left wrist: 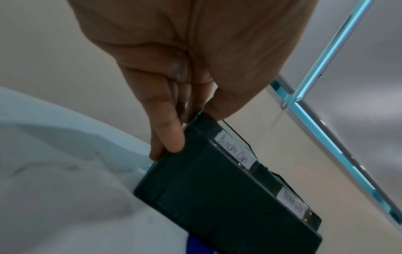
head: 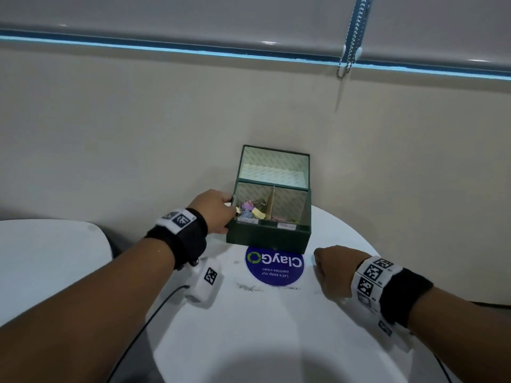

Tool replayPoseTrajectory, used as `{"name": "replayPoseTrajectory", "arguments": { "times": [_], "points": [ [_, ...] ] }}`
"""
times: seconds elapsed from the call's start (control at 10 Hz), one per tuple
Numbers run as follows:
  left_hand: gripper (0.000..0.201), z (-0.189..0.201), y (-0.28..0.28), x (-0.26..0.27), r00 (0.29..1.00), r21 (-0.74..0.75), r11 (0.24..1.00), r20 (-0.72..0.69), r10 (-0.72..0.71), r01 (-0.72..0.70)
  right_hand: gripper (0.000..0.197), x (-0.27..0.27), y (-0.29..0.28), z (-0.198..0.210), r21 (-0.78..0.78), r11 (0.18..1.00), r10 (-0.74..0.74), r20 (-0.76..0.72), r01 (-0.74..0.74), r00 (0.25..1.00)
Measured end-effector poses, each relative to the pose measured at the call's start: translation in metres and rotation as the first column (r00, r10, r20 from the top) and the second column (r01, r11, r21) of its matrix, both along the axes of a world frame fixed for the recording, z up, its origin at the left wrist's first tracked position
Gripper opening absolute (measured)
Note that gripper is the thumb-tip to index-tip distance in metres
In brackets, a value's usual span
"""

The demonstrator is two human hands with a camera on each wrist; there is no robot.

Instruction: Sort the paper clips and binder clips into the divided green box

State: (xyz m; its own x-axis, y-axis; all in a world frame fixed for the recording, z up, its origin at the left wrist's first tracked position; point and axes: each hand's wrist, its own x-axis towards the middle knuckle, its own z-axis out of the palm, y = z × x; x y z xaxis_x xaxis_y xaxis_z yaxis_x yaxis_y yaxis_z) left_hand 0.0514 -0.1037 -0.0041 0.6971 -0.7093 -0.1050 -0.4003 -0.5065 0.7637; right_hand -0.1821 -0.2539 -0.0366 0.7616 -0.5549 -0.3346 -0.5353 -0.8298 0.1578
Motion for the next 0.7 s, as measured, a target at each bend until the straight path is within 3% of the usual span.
{"name": "replayPoseTrajectory", "arguments": {
  "times": [0.1,0.2,0.3,0.4,0.5,0.6,0.7],
  "points": [
    [0.023,-0.001,0.025,-0.021,0.999,-0.04,0.999,-0.013,-0.03,0.029,0.02,-0.008,-0.002,0.015,0.058,0.998,-0.005,-0.056,0.008,0.998],
    [0.023,-0.002,0.049,-0.044,0.998,-0.089,0.996,-0.054,-0.028,0.023,0.008,-0.016,-0.008,0.045,0.113,0.994,-0.018,0.138,0.002,0.99],
    [0.024,-0.007,0.068,-0.064,0.999,-0.105,0.994,-0.022,-0.028,0.026,0.014,-0.017,-0.006,0.076,0.203,0.979,-0.073,0.466,-0.026,0.882],
    [0.024,-0.015,0.083,-0.082,0.999,-0.115,0.993,-0.025,-0.022,0.019,0.016,-0.009,0.013,0.091,0.267,0.951,-0.034,0.594,-0.157,0.804],
    [0.026,-0.022,0.093,-0.093,0.999,-0.132,0.991,-0.017,-0.038,0.035,0.014,0.005,0.019,0.094,0.217,0.961,0.048,0.482,-0.173,0.875],
    [0.029,-0.028,0.098,-0.098,1.0,-0.143,0.989,0.001,-0.024,0.024,0.029,0.018,0.005,0.101,0.057,0.994,0.044,0.548,-0.09,0.835],
    [0.03,-0.033,0.101,-0.105,0.997,-0.142,0.989,0.067,-0.022,0.032,0.067,0.031,-0.012,0.103,0.06,0.998,-0.059,0.551,0.031,0.832]
  ]
}}
